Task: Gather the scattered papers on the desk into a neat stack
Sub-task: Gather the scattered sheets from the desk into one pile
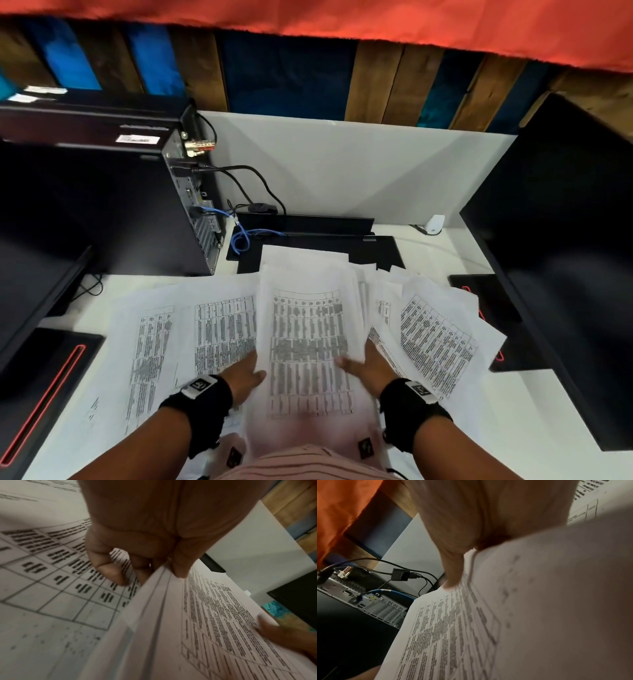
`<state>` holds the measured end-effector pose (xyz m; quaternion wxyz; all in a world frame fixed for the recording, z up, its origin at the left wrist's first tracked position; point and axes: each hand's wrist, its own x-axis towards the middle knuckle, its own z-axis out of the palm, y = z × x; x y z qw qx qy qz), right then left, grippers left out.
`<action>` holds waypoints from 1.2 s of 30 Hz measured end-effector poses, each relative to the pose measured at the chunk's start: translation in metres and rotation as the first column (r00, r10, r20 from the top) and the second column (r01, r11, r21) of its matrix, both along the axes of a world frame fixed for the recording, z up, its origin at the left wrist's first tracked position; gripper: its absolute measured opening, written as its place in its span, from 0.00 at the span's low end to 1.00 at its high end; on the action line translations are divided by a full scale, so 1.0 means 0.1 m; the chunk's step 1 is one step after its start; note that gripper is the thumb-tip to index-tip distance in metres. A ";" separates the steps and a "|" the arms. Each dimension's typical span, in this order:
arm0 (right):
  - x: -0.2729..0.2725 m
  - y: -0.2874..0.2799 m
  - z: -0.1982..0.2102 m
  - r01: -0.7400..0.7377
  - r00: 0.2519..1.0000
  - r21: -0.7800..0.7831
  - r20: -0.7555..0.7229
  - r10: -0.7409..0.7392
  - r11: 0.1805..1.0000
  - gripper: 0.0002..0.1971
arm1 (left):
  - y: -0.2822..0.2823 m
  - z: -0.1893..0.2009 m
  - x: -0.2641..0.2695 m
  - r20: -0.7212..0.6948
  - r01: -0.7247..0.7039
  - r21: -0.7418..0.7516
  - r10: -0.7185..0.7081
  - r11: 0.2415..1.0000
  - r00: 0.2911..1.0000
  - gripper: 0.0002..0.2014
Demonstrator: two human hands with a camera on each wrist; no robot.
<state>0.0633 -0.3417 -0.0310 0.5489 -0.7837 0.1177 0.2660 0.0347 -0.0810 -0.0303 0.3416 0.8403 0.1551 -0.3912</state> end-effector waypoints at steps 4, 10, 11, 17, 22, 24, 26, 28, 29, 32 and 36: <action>0.04 -0.02 -0.15 -0.008 0.999 -0.184 0.031 0.014 0.983 0.33 | 0.16 0.11 0.00 0.157 -0.177 -0.060 0.185 0.982 0.970 0.11; 0.07 -0.14 -0.18 0.053 0.999 -0.167 0.005 -0.053 0.984 0.25 | 1.14 0.07 -0.18 0.279 -0.495 0.472 0.409 0.730 0.869 0.26; 0.07 -0.14 -0.19 0.049 0.999 -0.170 0.001 -0.050 0.984 0.25 | 1.24 0.05 -0.24 0.272 -0.535 0.489 0.462 0.689 0.844 0.29; 0.05 -0.11 -0.18 0.044 0.999 -0.203 0.020 -0.041 0.978 0.29 | 1.22 -0.03 -0.42 0.343 -0.781 0.443 0.721 0.440 0.601 0.54; 0.02 -0.09 -0.15 0.025 0.999 -0.242 0.037 -0.016 0.970 0.26 | 1.33 -0.03 -0.45 0.312 -0.785 0.450 0.750 0.425 0.584 0.49; 0.02 -0.08 -0.13 0.017 0.999 -0.249 0.034 -0.008 0.968 0.26 | 1.35 -0.02 -0.47 0.302 -0.728 0.485 0.688 0.484 0.659 0.46; 0.02 -0.08 -0.12 0.015 1.000 -0.240 0.024 -0.010 0.971 0.26 | 1.35 -0.04 -0.48 0.314 -0.717 0.480 0.664 0.505 0.679 0.43; 0.02 -0.09 -0.11 0.011 1.000 -0.244 0.023 -0.006 0.970 0.27 | 1.31 -0.03 -0.48 0.339 -0.717 0.454 0.642 0.528 0.688 0.42; 0.02 -0.09 -0.11 0.010 1.000 -0.245 0.025 -0.004 0.969 0.27 | 1.29 -0.03 -0.48 0.356 -0.721 0.435 0.632 0.540 0.688 0.44; 0.02 -0.07 -0.10 0.007 1.000 -0.262 0.022 -0.002 0.965 0.28 | 1.31 -0.02 -0.44 0.373 -0.755 0.315 0.657 0.575 0.655 0.51; 0.03 -0.07 -0.11 0.015 1.000 -0.267 0.010 -0.013 0.963 0.28 | 1.33 0.06 -0.35 0.268 -0.658 0.324 0.601 0.680 0.753 0.46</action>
